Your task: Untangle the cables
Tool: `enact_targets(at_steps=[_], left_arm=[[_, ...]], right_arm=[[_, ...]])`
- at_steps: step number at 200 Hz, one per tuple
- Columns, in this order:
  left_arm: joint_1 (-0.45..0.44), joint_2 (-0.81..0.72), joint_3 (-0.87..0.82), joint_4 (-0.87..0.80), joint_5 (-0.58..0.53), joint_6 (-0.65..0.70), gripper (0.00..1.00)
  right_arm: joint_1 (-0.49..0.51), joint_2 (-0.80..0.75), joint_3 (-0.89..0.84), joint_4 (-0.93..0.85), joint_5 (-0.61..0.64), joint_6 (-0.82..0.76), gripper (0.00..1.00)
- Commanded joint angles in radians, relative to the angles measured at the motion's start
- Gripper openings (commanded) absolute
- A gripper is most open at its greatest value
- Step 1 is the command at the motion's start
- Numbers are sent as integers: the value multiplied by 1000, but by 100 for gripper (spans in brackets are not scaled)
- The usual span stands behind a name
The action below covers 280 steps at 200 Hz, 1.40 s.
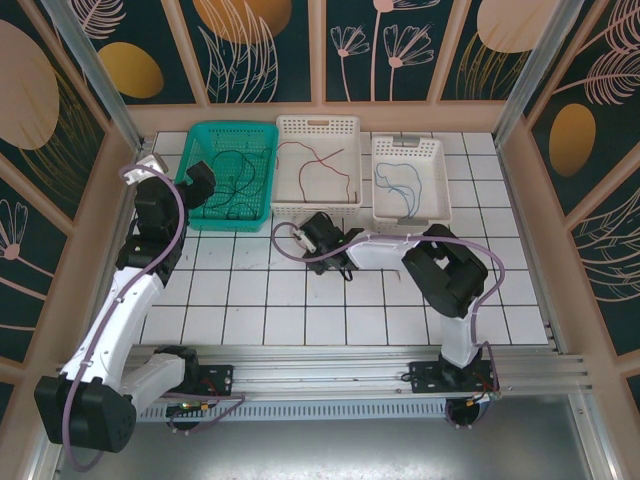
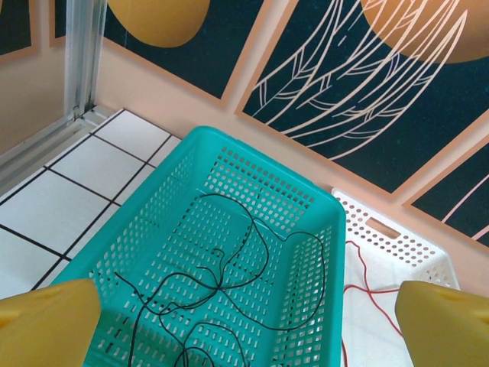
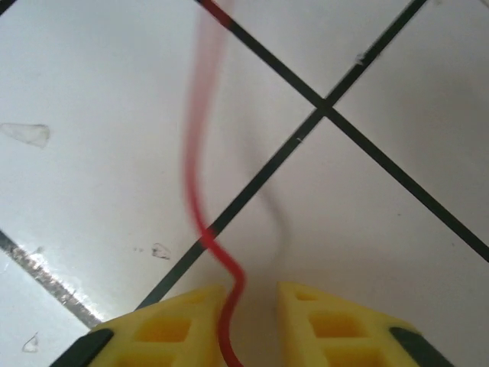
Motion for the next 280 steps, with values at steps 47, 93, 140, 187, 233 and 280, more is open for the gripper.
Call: enact_targets(at_steps=[47, 93, 140, 187, 233, 280], left_arm=[[5, -25, -14, 28, -29, 6, 99], [5, -22, -15, 30, -32, 8, 99], [5, -15, -15, 31, -33, 8, 99], [5, -10, -17, 33, -38, 12, 98], [5, 5, -17, 36, -29, 12, 98], [5, 7, -16, 36, -31, 17, 99]], right_arm=[[46, -83, 47, -115, -62, -45, 0], [45, -270, 87, -136, -138, -41, 0], [4, -406, 157, -4, -107, -10, 0], [-108, -371, 252, 168, -88, 29, 0], [-217, -223, 383, 327, -81, 71, 0], [-280, -23, 470, 518, 56, 49, 0]])
